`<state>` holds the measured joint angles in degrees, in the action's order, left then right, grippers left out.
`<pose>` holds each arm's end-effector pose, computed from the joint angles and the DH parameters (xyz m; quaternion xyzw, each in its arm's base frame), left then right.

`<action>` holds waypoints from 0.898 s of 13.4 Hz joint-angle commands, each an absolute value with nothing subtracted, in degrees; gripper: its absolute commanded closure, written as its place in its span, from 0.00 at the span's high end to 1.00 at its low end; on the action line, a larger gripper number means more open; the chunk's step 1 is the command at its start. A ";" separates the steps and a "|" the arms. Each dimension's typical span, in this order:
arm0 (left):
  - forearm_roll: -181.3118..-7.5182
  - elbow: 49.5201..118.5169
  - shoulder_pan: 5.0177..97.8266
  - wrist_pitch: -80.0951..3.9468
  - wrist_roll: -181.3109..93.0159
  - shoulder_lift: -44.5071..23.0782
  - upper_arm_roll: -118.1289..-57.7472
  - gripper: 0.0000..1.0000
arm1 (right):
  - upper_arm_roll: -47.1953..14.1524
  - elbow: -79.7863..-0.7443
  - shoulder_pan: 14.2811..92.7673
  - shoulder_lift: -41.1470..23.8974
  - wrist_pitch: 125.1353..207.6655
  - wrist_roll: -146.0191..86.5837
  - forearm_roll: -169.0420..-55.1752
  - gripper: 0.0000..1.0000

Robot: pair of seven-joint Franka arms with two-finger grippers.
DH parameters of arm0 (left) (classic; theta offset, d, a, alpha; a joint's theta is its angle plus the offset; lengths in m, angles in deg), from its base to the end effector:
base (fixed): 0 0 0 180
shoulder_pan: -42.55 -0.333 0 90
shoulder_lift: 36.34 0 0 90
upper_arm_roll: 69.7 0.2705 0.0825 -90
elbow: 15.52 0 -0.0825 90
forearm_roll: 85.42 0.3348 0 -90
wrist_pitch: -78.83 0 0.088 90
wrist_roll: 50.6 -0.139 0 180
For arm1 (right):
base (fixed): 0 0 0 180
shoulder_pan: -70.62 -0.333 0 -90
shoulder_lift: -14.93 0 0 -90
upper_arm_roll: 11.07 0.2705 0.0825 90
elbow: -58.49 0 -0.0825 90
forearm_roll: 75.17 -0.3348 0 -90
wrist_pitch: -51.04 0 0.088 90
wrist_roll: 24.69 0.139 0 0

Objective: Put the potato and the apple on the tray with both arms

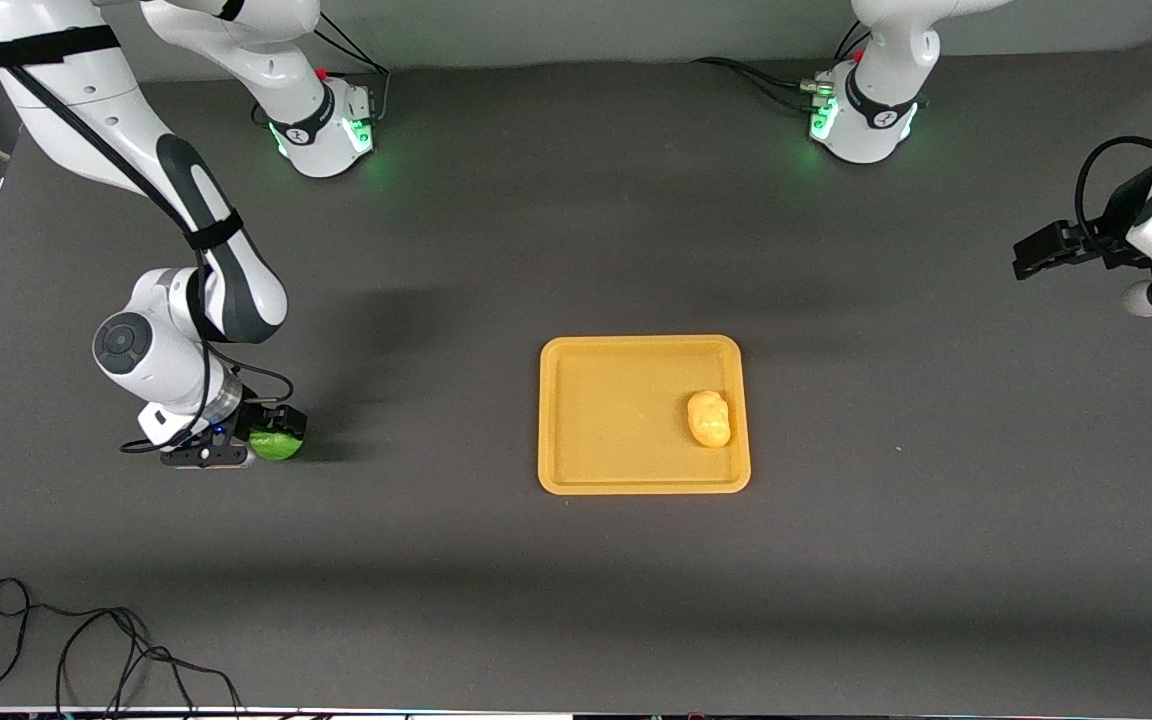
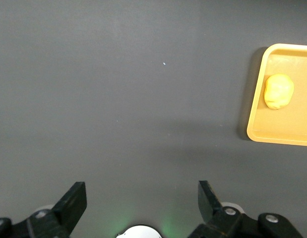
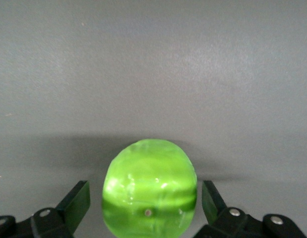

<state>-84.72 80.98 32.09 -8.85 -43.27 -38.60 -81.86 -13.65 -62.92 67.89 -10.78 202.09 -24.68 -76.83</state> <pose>0.4833 -0.0140 0.5155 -0.9971 -0.0492 0.0567 0.0148 0.5401 0.0004 0.1722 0.9994 -0.0086 0.0346 0.0022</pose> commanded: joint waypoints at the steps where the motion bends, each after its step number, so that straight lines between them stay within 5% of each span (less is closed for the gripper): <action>1: -84.90 81.69 32.62 -10.99 -46.10 -39.33 -81.04 1.00 | -13.71 -62.71 68.25 -11.53 203.10 -24.16 -78.16 0.85; 2: -84.55 81.78 32.62 -11.00 -47.07 -39.32 -80.69 1.00 | -13.71 -62.53 68.34 -11.44 203.01 -24.25 -78.16 0.70; 4: -84.28 81.86 32.44 -12.92 -47.17 -38.89 -80.69 1.00 | -13.71 -62.18 68.16 -10.31 202.22 -24.94 -78.25 0.58; 7: -84.46 81.69 31.57 -14.78 -47.17 -38.80 -80.60 1.00 | -13.80 -57.11 67.99 -4.78 189.27 -24.95 -78.34 0.58; 12: -84.72 81.95 30.86 -16.54 -47.61 -38.36 -79.99 1.00 | -13.62 -36.39 67.37 -2.56 161.31 -24.07 -78.43 0.58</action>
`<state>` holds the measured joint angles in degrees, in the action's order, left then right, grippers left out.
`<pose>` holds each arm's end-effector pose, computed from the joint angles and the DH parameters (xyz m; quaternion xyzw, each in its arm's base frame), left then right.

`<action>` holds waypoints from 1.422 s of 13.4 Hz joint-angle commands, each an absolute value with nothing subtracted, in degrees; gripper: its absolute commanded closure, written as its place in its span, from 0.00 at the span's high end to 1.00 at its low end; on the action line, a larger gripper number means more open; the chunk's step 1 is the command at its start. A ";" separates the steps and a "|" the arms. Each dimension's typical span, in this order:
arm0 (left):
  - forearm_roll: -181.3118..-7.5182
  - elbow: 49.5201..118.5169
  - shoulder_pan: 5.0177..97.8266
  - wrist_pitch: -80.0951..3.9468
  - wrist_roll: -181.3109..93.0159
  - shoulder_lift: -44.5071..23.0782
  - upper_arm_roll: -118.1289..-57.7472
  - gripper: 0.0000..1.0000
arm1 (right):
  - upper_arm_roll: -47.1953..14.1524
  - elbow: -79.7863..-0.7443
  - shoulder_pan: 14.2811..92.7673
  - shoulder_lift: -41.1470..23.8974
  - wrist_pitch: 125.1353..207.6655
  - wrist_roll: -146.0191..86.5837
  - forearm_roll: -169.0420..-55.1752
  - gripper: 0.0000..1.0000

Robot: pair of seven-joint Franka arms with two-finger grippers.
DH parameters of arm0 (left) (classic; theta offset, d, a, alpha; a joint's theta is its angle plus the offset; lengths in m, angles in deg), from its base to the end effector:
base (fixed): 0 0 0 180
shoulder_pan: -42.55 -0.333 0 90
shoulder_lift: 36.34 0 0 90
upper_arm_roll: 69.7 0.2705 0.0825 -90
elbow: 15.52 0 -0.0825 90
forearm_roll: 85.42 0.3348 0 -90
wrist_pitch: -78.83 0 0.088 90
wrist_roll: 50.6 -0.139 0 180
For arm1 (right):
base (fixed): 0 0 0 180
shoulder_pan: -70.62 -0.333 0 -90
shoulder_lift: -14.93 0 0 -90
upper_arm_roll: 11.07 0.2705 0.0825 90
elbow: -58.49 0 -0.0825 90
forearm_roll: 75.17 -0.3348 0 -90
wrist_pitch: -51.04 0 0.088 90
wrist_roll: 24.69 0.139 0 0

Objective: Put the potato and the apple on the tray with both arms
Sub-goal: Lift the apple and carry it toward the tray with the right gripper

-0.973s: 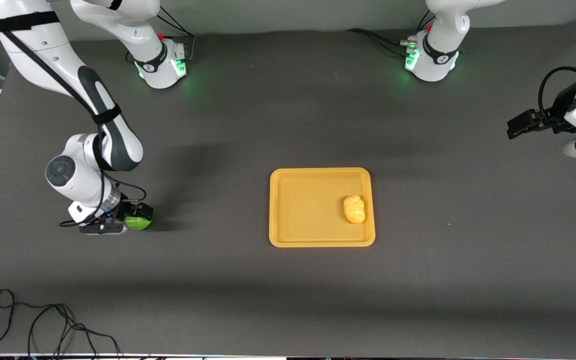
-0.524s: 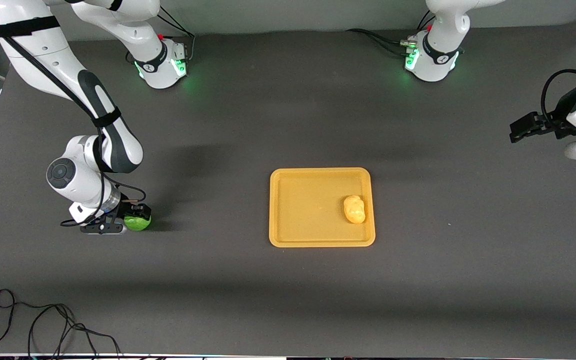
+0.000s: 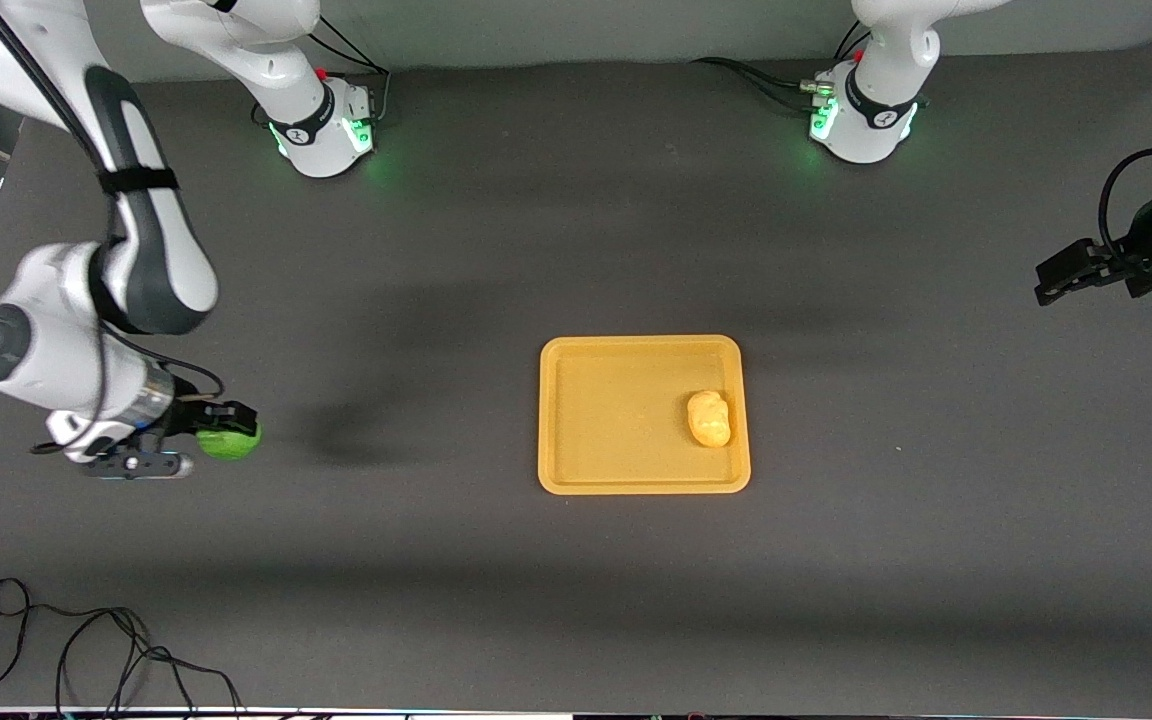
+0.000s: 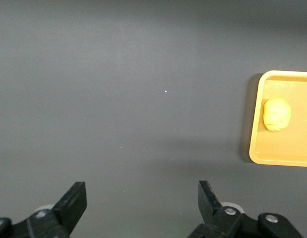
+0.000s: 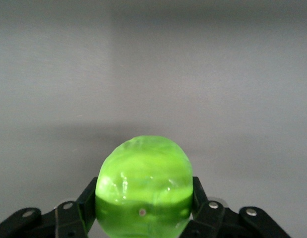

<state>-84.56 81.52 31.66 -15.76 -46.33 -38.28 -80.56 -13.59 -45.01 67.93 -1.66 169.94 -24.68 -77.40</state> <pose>0.5010 0.0011 0.5185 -0.9992 -0.0369 0.0044 0.0108 0.5724 0.0058 0.3316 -0.9999 0.0073 0.0102 0.0106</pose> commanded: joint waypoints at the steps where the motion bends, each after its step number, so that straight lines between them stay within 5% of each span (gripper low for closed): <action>1: -84.72 81.95 30.68 -17.23 -47.78 -38.27 -79.90 1.00 | -13.53 -31.29 67.20 -2.65 156.04 -24.07 -78.43 0.58; 4: -84.72 81.86 30.60 -17.50 -47.79 -37.83 -79.90 1.00 | -13.53 -19.76 63.70 -3.53 144.85 -19.44 -78.43 0.58; 8: -84.72 81.86 30.68 -18.73 -47.87 -37.65 -79.89 1.00 | -13.62 -12.98 52.46 -7.91 143.68 -4.51 -78.25 0.58; 12: -84.63 81.86 30.68 -18.65 -47.87 -37.65 -79.90 1.00 | -13.62 0.97 41.21 -19.93 143.68 9.56 -78.08 0.58; 14: -84.28 81.86 30.77 -18.38 -47.87 -37.65 -79.90 1.00 | -13.53 7.14 36.28 -25.74 144.81 15.98 -78.08 0.58; 19: -84.28 81.78 30.68 -18.82 -47.87 -37.48 -79.90 1.00 | -13.53 7.96 26.16 -34.36 157.37 22.33 -77.90 0.57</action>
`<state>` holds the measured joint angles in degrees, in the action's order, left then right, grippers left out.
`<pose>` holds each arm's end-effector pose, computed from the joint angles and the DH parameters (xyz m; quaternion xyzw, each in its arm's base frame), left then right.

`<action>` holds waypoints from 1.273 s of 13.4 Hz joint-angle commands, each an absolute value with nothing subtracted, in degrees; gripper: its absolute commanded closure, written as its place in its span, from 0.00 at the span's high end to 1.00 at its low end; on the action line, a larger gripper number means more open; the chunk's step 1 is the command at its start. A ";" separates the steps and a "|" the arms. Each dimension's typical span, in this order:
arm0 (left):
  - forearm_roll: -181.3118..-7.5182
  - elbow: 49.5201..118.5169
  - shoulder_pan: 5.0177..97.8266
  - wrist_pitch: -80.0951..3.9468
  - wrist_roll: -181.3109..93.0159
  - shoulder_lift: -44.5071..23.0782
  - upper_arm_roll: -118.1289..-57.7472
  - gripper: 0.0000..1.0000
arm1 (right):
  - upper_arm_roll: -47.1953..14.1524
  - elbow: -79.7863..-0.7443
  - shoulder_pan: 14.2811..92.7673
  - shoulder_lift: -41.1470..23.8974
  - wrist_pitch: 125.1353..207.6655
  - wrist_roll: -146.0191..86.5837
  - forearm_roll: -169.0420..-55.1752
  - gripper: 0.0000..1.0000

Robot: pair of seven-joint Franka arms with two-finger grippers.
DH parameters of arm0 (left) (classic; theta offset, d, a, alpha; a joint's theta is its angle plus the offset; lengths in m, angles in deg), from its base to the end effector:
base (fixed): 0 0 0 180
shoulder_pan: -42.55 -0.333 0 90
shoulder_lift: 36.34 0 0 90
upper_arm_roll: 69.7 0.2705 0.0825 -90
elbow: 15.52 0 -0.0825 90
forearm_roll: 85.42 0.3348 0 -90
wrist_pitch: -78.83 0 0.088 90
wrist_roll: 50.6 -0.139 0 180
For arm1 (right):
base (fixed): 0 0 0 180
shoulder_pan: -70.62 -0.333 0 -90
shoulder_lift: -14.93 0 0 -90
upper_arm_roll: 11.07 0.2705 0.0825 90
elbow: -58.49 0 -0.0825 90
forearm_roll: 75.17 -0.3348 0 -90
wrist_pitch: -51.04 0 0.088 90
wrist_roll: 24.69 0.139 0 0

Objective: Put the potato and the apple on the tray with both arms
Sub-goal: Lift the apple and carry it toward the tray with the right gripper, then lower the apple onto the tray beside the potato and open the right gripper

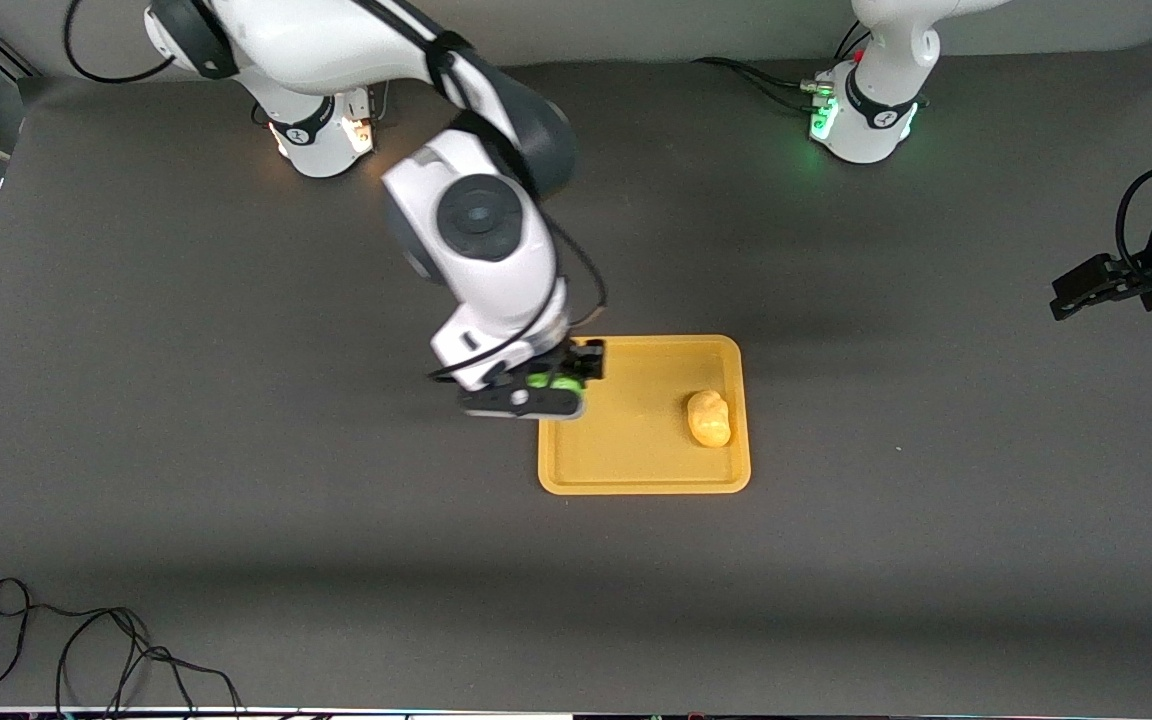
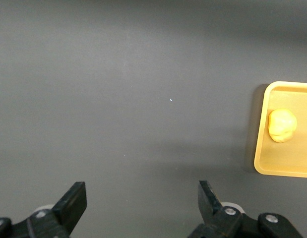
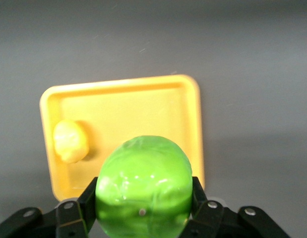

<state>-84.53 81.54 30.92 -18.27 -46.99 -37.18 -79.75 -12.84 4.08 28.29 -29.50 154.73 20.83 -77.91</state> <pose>0.5102 0.0156 0.5127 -0.9989 -0.0444 -0.0077 0.0089 0.5171 0.4588 0.3676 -0.9981 0.0430 -0.0222 0.0383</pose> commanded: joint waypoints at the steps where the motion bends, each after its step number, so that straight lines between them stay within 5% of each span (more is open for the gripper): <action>1: -84.28 81.78 30.68 -18.82 -47.87 -37.48 -79.90 1.00 | -13.62 7.96 25.37 -36.82 159.74 22.42 -77.64 0.57; 6: -84.28 81.78 30.68 -18.82 -47.87 -37.48 -79.90 1.00 | -13.88 7.69 24.13 -45.35 169.77 22.16 -77.37 0.57; 14: -84.28 81.78 30.68 -18.73 -47.87 -37.48 -79.90 1.00 | -13.88 7.08 24.48 -50.11 174.00 22.16 -74.03 0.58; 15: -84.28 81.78 30.60 -18.73 -47.87 -37.48 -79.81 1.00 | -13.80 7.08 24.48 -50.29 174.09 22.25 -74.03 0.61; 16: -84.28 81.78 30.68 -18.73 -47.87 -37.48 -79.81 1.00 | -13.80 7.08 24.57 -50.29 174.35 22.25 -74.03 0.74; 17: -84.28 81.78 30.60 -18.73 -47.87 -37.48 -79.81 1.00 | -13.80 7.08 24.65 -50.29 174.62 22.25 -74.03 0.75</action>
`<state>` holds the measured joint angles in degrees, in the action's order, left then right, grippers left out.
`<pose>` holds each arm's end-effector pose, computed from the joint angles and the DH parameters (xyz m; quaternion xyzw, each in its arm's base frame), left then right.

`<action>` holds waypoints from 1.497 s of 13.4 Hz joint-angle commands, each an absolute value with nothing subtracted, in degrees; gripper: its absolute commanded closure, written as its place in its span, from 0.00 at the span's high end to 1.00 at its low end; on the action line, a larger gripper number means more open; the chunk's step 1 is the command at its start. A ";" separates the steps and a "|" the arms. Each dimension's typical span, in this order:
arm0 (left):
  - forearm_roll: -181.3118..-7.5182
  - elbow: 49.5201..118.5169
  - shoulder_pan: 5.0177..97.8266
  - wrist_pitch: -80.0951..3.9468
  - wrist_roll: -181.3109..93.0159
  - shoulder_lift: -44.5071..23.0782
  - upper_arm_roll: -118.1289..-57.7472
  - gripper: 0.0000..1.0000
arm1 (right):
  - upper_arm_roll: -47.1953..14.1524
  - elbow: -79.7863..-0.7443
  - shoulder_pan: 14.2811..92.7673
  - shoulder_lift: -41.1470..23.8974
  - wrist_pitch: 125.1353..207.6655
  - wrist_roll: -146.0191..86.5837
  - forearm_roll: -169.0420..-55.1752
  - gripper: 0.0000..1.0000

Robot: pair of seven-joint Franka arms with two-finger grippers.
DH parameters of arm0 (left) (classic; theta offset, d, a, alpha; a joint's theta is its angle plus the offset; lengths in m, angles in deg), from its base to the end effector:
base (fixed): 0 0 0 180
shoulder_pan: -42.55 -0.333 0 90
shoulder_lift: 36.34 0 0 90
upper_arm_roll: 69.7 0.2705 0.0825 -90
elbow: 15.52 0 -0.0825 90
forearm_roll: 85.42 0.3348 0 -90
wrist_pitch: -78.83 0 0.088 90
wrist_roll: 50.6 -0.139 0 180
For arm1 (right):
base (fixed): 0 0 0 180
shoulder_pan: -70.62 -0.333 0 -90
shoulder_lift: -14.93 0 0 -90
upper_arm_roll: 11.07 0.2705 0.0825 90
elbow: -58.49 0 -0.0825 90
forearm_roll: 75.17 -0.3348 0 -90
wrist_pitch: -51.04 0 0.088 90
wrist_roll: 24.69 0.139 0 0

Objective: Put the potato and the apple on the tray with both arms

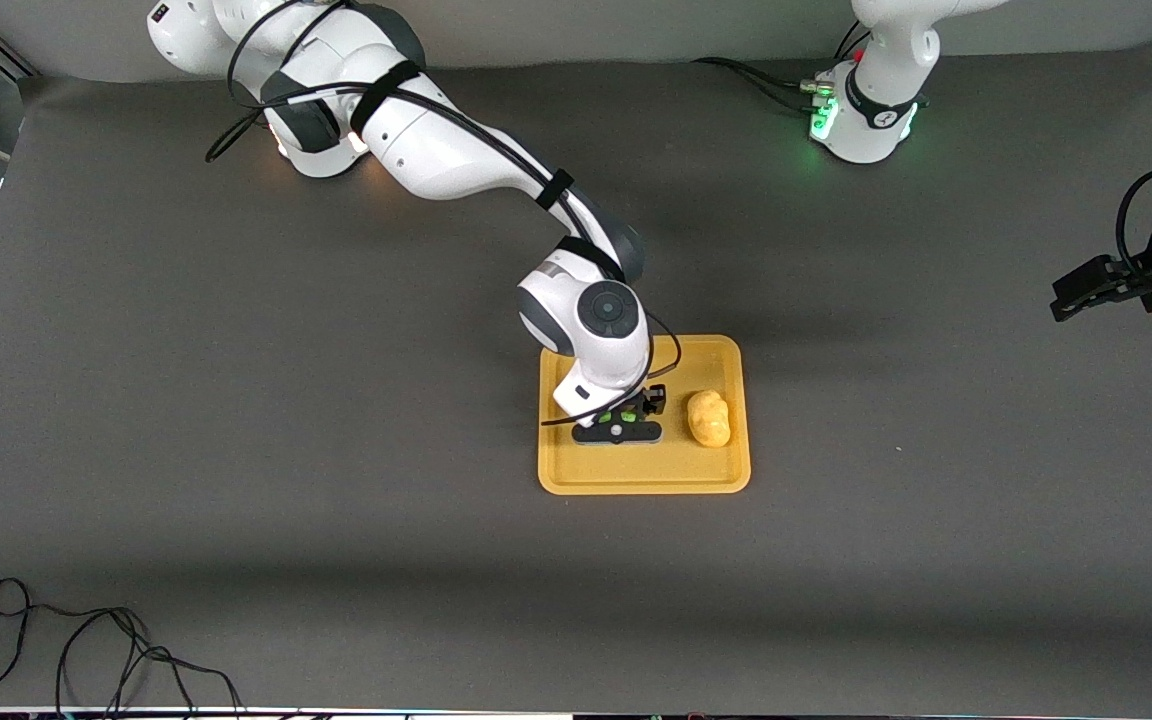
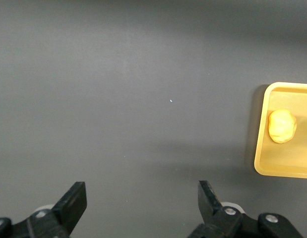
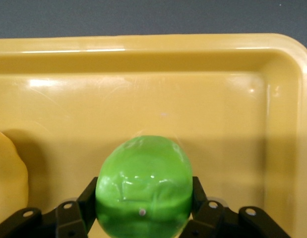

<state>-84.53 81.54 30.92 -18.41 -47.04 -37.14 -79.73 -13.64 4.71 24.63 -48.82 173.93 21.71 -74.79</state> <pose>0.5107 0.0158 0.5126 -0.9990 -0.0441 -0.0086 0.0088 0.5118 0.4991 0.1673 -0.9986 0.0109 -0.0492 0.0175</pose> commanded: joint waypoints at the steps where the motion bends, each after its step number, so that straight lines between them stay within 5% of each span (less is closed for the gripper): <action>1: -84.28 81.78 30.59 -18.73 -47.87 -37.48 -79.81 1.00 | -13.71 7.16 24.57 -50.29 174.70 22.33 -74.12 0.74; 2: -84.28 81.78 30.59 -18.73 -47.87 -37.48 -79.81 1.00 | -13.71 7.16 24.57 -50.20 174.71 22.34 -74.12 0.75; 3: -84.28 81.78 30.59 -18.73 -47.87 -37.48 -79.81 1.00 | -13.62 7.16 24.48 -50.20 174.62 22.42 -74.03 1.00; 9: -84.28 81.78 30.59 -18.73 -47.87 -37.48 -79.81 1.00 | -13.71 7.25 24.48 -45.29 167.70 22.34 -74.21 1.00; 16: -84.28 81.78 30.59 -18.73 -47.87 -37.48 -79.81 1.00 | -14.24 6.99 30.36 -27.90 147.57 18.40 -73.95 1.00; 20: -84.28 81.78 30.59 -18.73 -47.87 -37.48 -79.81 1.00 | -16.78 -1.94 36.24 -15.43 139.81 5.94 -73.94 1.00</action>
